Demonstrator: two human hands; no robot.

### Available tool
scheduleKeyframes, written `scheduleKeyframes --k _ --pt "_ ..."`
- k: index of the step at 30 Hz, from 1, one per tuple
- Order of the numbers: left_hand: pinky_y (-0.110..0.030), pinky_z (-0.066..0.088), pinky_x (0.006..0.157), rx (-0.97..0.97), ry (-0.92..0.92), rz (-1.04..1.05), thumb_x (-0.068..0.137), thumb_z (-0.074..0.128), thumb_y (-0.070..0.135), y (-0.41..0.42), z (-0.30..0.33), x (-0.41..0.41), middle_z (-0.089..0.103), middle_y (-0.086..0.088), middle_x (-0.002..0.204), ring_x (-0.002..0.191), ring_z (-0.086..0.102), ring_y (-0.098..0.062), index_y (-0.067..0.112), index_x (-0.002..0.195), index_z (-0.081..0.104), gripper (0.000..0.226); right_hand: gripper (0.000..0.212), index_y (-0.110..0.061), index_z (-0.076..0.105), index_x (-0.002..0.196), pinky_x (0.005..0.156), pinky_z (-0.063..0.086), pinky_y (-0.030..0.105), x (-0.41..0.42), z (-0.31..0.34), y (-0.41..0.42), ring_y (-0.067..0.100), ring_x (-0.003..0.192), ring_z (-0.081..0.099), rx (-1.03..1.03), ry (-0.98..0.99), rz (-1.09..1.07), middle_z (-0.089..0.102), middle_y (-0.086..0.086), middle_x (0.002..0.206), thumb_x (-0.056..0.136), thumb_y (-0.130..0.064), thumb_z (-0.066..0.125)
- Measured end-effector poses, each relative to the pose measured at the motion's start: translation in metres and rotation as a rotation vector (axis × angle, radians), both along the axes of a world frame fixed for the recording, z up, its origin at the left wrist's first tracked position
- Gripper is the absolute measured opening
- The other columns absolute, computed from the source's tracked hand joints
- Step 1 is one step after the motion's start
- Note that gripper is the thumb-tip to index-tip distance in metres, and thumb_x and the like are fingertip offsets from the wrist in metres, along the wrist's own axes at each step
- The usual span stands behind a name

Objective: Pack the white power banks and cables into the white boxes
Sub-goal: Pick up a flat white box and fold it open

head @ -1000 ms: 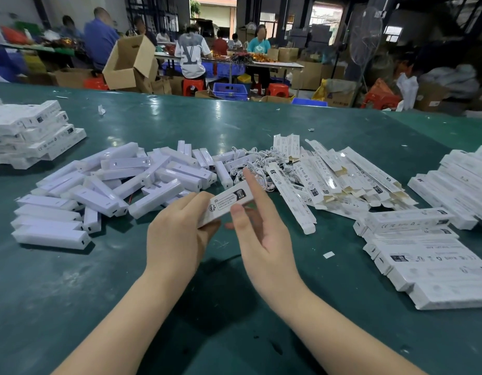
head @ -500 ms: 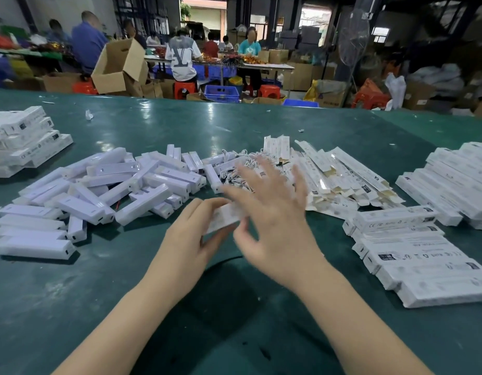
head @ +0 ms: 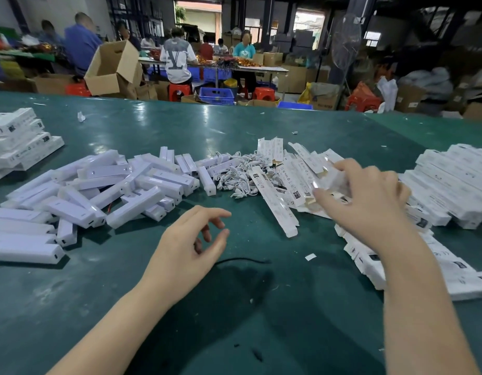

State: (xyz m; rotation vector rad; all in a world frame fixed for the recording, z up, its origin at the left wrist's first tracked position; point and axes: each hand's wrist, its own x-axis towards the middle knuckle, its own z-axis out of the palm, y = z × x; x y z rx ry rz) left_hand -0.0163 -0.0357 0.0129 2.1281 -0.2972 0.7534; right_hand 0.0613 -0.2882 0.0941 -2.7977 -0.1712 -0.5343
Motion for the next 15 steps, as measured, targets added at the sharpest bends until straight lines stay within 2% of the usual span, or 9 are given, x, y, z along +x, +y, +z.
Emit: scheduleKeyframes --k 2,5,8,10,13,15 --pt "-0.020 0.043 0.059 0.028 0.011 -0.018 0.086 0.063 0.018 -0.002 -0.001 0.000 0.058 0.010 0.090 0.076 0.055 -0.017 0.030 0.103 0.065 0.021 0.041 -0.038 0.041 0.103 0.100 0.022 0.046 0.007 -0.002 -0.014 0.025 0.104 0.031 0.034 0.083 -0.079 0.047 0.004 0.100 0.084 -0.074 0.032" --pt "-0.022 0.044 0.061 0.043 0.014 -0.033 0.088 0.058 0.020 -0.002 -0.001 -0.001 0.059 0.011 0.085 0.075 0.056 -0.015 0.029 0.098 0.067 0.016 0.033 -0.029 0.047 0.101 0.105 0.020 0.048 0.017 -0.010 -0.024 0.030 0.115 0.032 0.072 0.151 -0.159 0.049 0.010 0.110 0.095 -0.054 0.026" --pt "-0.028 0.045 0.061 0.011 0.006 -0.026 0.092 0.052 0.020 -0.001 -0.002 -0.002 0.061 0.011 0.076 0.067 0.057 -0.014 0.032 0.094 0.064 0.017 0.020 -0.021 0.046 0.111 0.111 0.017 0.046 0.022 -0.018 -0.027 0.033 0.125 0.028 0.006 0.270 -0.158 0.043 0.015 0.126 0.099 -0.035 0.036" --pt "-0.025 0.044 0.059 -0.026 -0.001 -0.028 0.094 0.049 0.021 0.001 -0.002 -0.004 0.060 0.009 0.069 0.060 0.054 -0.012 0.033 0.094 0.061 0.017 0.014 -0.021 0.042 0.109 0.112 0.017 0.044 0.024 -0.023 -0.028 0.033 0.126 0.027 -0.017 0.341 -0.129 0.039 0.015 0.130 0.096 -0.024 0.044" --pt "-0.019 0.041 0.057 -0.035 0.002 -0.021 0.093 0.048 0.023 0.001 -0.002 -0.006 0.059 0.009 0.065 0.057 0.053 -0.011 0.036 0.095 0.059 0.017 0.028 -0.025 0.042 0.107 0.113 0.020 0.044 0.022 -0.025 -0.028 0.032 0.127 0.027 -0.024 0.408 -0.137 0.035 0.011 0.129 0.086 -0.029 0.059" --pt "-0.024 0.043 0.057 -0.022 0.007 -0.013 0.093 0.049 0.023 0.002 -0.002 -0.006 0.059 0.008 0.063 0.056 0.053 -0.014 0.036 0.094 0.059 0.017 0.037 -0.028 0.043 0.107 0.103 0.025 0.042 0.019 -0.022 -0.029 0.031 0.123 0.029 -0.029 0.398 -0.184 0.034 0.008 0.125 0.080 -0.035 0.067"
